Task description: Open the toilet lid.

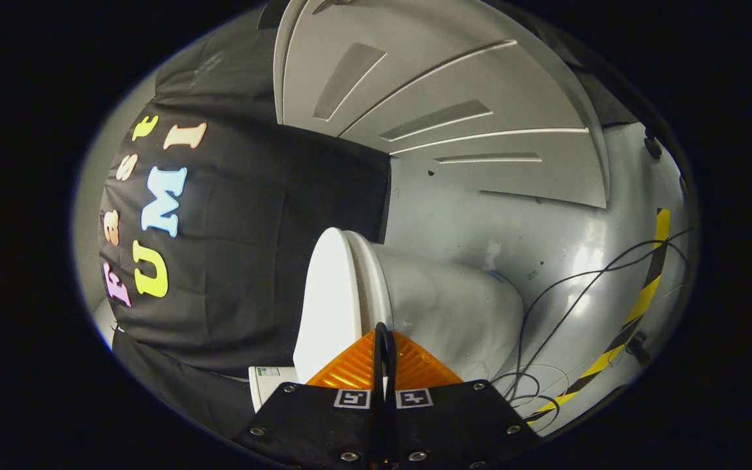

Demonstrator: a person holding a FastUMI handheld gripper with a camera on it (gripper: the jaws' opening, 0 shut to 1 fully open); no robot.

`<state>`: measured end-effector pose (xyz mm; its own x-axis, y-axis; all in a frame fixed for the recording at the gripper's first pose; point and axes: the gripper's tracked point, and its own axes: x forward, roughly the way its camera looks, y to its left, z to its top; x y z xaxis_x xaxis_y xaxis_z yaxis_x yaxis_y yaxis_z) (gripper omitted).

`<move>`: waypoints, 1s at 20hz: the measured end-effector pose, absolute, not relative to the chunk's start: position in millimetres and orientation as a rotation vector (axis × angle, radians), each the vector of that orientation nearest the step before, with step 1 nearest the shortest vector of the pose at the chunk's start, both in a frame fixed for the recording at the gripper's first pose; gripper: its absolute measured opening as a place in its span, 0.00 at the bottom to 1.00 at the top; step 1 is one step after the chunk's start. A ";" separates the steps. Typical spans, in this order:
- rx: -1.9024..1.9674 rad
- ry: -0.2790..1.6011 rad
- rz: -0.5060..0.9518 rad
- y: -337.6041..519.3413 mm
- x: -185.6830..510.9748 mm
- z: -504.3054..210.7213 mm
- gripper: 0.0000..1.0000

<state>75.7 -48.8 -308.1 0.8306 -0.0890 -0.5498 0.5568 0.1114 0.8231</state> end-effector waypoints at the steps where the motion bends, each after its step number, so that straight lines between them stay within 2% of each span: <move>1: 1.374 0.412 -0.485 -46.9 75.2 -303.6 0.00; 20: 1.222 0.353 -0.388 -31.5 91.0 -191.6 0.00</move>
